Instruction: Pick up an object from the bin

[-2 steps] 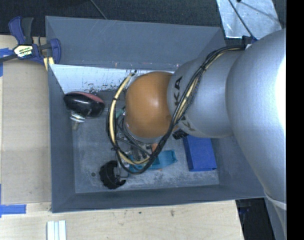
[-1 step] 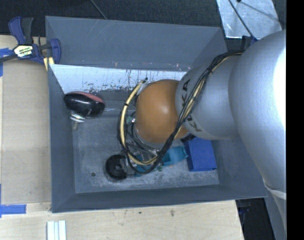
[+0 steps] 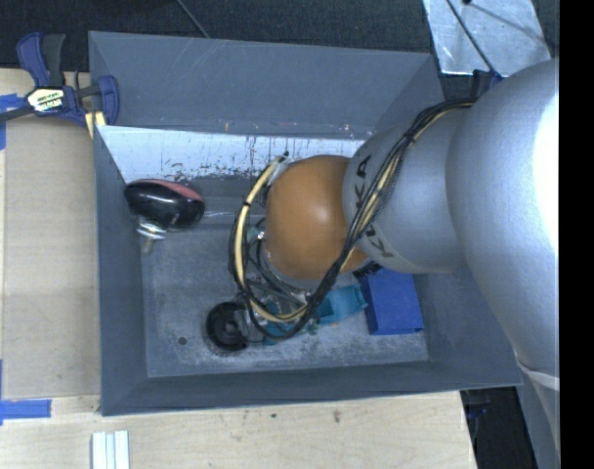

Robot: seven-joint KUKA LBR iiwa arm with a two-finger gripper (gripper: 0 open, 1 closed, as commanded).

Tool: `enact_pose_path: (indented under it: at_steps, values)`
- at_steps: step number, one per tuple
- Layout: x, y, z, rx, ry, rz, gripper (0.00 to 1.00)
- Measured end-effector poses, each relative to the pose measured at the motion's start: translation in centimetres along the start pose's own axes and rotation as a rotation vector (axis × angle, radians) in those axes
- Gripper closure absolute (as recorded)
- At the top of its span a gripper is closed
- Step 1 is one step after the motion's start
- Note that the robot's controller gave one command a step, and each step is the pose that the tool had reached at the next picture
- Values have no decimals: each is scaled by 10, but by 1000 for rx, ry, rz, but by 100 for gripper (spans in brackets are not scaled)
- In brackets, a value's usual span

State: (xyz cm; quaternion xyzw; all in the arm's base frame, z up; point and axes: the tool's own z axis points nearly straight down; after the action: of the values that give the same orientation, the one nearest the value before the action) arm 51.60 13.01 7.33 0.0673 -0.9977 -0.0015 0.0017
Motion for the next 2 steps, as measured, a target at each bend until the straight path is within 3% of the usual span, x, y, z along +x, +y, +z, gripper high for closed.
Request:
enact_pose_path:
  at_steps: [1,2]
  values:
    - [-10,-25,-117,3,-5,-36,100]
    - [-10,-25,-117,3,-5,-36,100]
